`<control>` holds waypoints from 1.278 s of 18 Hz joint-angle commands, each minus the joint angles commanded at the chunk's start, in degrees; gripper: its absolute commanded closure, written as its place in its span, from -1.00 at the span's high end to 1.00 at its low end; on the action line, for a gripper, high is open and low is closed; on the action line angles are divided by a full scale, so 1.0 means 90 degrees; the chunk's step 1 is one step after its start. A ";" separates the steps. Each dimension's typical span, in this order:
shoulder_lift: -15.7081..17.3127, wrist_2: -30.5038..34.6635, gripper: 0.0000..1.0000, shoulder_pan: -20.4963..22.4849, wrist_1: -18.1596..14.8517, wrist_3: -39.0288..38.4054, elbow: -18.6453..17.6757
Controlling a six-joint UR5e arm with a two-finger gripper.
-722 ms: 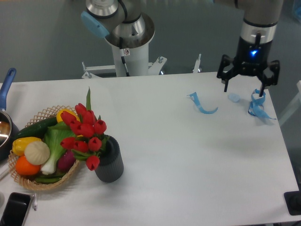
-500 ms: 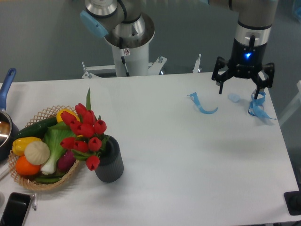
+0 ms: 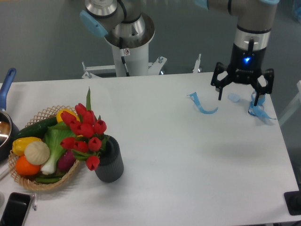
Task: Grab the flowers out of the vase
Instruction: 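Move the open gripper from the blue ribbons toward the black vase, then lower the open gripper onto the red tulip stems above the vase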
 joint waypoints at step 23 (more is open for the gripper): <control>0.0293 -0.2606 1.00 -0.1719 0.1034 0.0214 -0.1328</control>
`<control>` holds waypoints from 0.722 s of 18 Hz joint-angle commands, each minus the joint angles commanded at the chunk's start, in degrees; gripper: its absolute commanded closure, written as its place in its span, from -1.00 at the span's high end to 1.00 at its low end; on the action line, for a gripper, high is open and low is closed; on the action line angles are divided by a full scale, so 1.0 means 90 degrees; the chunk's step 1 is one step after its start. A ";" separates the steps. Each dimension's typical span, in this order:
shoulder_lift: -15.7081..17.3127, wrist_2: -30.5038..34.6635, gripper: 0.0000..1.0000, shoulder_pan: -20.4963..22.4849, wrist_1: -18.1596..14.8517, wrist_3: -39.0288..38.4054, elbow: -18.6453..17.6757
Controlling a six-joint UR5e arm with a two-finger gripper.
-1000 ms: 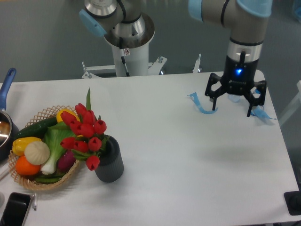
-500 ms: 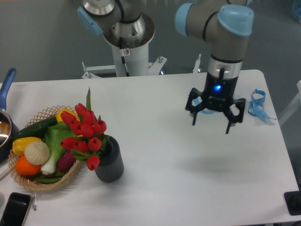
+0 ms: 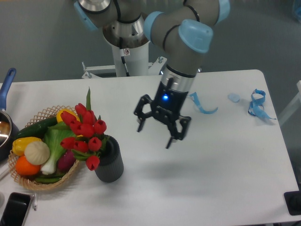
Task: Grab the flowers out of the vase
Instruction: 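Lower the open gripper onto the red tulip stems above the vase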
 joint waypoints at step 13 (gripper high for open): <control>-0.0078 -0.1232 1.00 -0.0058 0.0187 0.0870 -0.0577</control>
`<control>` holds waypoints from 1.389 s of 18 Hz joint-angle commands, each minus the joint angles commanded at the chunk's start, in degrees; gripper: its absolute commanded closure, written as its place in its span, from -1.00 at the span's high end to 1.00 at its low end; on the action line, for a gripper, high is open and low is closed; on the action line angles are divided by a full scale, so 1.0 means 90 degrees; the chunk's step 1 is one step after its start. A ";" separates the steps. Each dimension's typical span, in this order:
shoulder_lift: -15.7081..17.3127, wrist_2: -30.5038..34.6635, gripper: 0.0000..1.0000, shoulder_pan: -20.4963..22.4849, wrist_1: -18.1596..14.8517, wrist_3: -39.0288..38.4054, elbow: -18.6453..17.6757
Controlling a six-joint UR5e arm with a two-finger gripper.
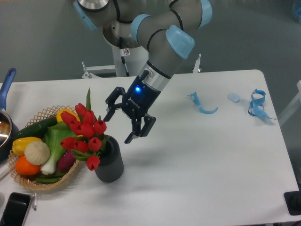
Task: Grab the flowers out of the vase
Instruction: 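Lower the open gripper onto the red tulip stems above the vase, then close the gripper around the tulip stems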
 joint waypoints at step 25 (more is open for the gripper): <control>-0.0674 -0.0137 1.00 -0.0430 0.0000 -0.0176 0.0332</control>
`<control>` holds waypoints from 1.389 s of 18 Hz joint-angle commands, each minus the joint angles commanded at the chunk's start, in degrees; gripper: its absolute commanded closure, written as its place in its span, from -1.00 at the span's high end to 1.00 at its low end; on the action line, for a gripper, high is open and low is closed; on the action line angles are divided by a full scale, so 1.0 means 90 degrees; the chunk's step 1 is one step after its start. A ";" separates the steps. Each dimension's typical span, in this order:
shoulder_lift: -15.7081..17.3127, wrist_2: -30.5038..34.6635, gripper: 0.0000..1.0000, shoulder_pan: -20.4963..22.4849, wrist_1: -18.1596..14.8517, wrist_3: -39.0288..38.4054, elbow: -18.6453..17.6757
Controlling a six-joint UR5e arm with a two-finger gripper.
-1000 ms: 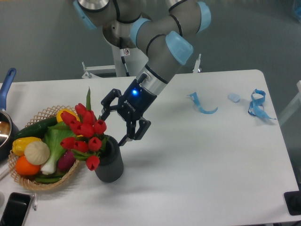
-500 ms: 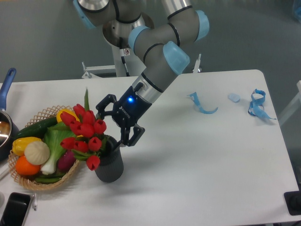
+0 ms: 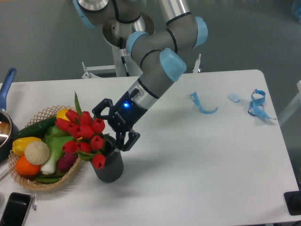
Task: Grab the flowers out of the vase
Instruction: 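Close the gripper around the tulip stems, then lift the gripped tulips straight up out of the black vase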
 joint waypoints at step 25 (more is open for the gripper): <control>0.0243 -0.0283 -0.11 0.0019 0.0039 -0.0019 -0.0029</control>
